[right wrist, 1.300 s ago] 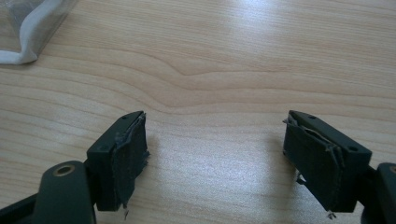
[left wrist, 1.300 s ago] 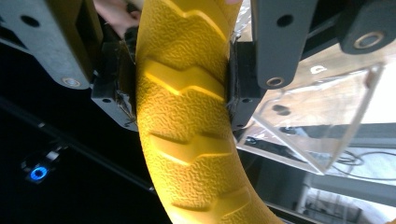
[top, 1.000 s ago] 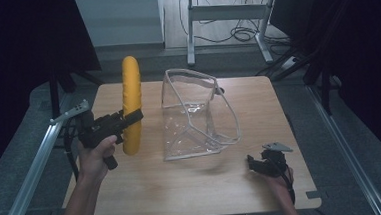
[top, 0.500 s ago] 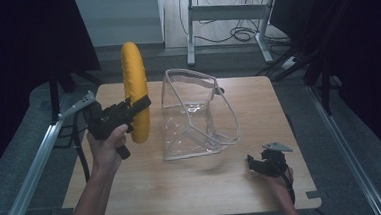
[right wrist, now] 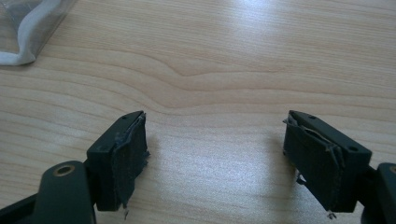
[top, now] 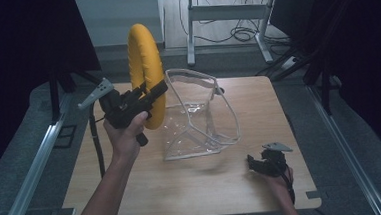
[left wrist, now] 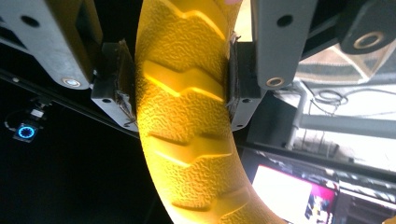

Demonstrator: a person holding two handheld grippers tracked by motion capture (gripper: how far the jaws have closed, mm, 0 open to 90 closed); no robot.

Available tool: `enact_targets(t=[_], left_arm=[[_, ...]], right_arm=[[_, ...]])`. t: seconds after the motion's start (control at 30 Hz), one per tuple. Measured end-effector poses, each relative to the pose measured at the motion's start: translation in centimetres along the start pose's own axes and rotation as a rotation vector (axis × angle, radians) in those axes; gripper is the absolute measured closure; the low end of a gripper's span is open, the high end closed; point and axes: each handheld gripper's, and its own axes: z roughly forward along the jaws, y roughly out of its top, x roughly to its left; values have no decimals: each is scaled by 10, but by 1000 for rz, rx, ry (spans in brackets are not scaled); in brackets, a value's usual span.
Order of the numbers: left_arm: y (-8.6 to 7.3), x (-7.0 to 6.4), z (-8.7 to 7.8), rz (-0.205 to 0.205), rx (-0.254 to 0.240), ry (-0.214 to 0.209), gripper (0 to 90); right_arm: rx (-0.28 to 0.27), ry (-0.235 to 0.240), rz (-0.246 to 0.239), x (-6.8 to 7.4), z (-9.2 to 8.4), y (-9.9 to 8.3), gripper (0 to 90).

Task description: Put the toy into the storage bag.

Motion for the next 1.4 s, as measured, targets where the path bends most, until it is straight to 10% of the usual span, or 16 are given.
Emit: enact_targets(t=[1.03, 1.4], left_arm=[[3, -75, 80, 113, -127, 7, 510], [-13, -88, 108, 96, -119, -13, 509]], right_arm=[[1, -3, 6, 0, 0, 0, 217], [0, -3, 8, 0, 0, 0, 222]])
